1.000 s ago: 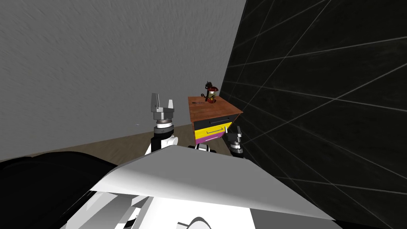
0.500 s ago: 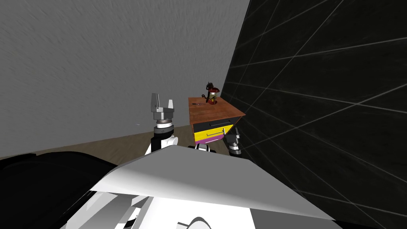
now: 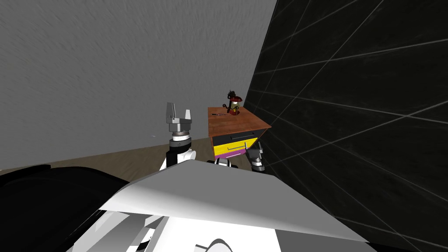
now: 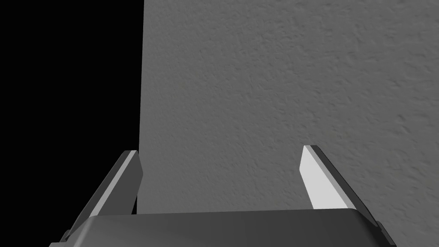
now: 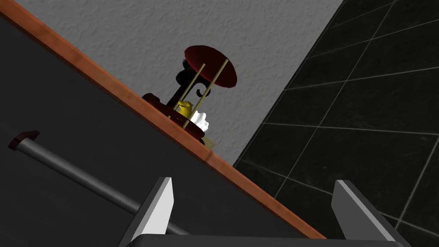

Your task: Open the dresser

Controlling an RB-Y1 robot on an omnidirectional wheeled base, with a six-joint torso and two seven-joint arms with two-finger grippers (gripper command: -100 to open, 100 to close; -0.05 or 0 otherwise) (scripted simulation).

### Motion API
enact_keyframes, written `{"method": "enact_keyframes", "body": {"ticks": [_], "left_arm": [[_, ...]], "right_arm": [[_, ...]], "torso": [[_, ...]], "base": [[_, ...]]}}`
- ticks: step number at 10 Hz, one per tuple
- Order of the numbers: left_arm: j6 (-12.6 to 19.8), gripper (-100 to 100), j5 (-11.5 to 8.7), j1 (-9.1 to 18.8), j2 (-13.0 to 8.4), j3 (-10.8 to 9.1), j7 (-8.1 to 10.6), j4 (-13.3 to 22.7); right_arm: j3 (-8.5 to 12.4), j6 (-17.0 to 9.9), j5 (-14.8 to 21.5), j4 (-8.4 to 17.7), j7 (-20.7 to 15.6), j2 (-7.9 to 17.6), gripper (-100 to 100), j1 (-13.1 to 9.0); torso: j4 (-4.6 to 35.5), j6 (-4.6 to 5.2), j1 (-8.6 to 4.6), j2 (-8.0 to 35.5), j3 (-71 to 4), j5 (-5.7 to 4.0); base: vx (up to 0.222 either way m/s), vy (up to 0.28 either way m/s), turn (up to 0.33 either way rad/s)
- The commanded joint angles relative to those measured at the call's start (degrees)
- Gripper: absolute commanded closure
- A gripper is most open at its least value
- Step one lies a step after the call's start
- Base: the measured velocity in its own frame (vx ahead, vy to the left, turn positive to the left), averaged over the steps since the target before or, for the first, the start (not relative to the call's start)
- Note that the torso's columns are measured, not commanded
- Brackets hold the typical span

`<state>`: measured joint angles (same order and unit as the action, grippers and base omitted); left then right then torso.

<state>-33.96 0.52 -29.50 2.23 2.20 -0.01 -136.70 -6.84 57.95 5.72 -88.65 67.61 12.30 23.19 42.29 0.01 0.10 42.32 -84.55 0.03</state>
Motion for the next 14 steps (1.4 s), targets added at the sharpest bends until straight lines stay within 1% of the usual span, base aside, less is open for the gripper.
{"method": "enact_keyframes", "body": {"ticks": [1,2,4,9,10,14], "left_arm": [[0.0,0,0.0,0.0,0.0,0.0,0.0,0.0],[0.0,0,0.0,0.0,0.0,0.0,0.0,0.0],[0.0,0,0.0,0.0,0.0,0.0,0.0,0.0],[0.0,0,0.0,0.0,0.0,0.0,0.0,0.0],[0.0,0,0.0,0.0,0.0,0.0,0.0,0.0],[0.0,0,0.0,0.0,0.0,0.0,0.0,0.0]], "right_arm": [[-0.5,2.2,0.1,3.0,4.4,0.2,-100,-0.6],[-0.5,2.2,0.1,3.0,6.0,0.2,-100,-0.6],[-0.5,2.2,0.1,3.0,6.0,0.2,-100,-0.6],[-0.5,2.2,0.1,3.0,6.0,0.2,-100,-0.6],[-0.7,2.8,-0.9,3.7,8.5,0.1,-100,0.0],[-1.2,4.4,-3.1,5.3,14.6,0.0,-100,1.2]], "torso": [[0.0,-0.03,-0.19,-0.1,-0.1,-0.05],[0.0,0.0,-0.2,-0.1,-0.1,-0.07],[0.0,0.0,-0.01,0.0,0.0,0.0],[0.0,-0.01,-0.09,0.0,0.0,-0.03],[0.0,-0.01,-0.1,0.0,0.0,-0.03],[0.0,0.0,-0.1,0.0,0.0,-0.03]], "base": [[0.021,-0.04,0.114],[0.0,0.0,0.0],[-0.003,0.005,-0.014],[0.0,0.0,0.0],[0.0,0.014,0.093],[0.011,0.023,0.081]]}}
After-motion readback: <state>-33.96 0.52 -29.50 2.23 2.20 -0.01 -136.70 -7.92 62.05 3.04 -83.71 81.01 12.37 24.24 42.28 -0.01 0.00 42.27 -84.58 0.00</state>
